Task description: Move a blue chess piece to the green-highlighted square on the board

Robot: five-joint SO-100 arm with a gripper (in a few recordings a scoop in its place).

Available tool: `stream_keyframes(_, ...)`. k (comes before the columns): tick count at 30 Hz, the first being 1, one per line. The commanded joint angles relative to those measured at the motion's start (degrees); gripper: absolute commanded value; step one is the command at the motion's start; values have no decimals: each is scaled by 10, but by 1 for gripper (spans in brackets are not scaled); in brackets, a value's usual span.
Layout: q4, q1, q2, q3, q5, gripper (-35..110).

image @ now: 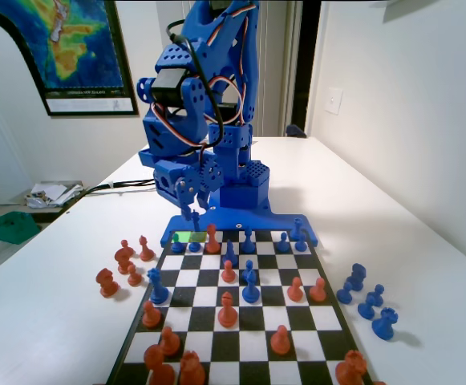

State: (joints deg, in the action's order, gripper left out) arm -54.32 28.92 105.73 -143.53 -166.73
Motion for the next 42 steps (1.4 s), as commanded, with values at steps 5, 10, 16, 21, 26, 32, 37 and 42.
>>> stream_keyframes(5,18,8,-3,12,-143,16)
stream_keyframes(10,39,11,-9,2,-145,16)
stream_keyframes(16,47,10,-10,-9,-144,16)
stream_keyframes(21,71,10,-10,-28,-144,16)
stream_keyframes(26,92,10,-10,-43,-145,16)
stream_keyframes(32,109,8,-10,-55,-145,15)
stream_keyframes(37,116,6,-10,-60,-145,12)
stream_keyframes(42,121,7,-10,-63,-151,5)
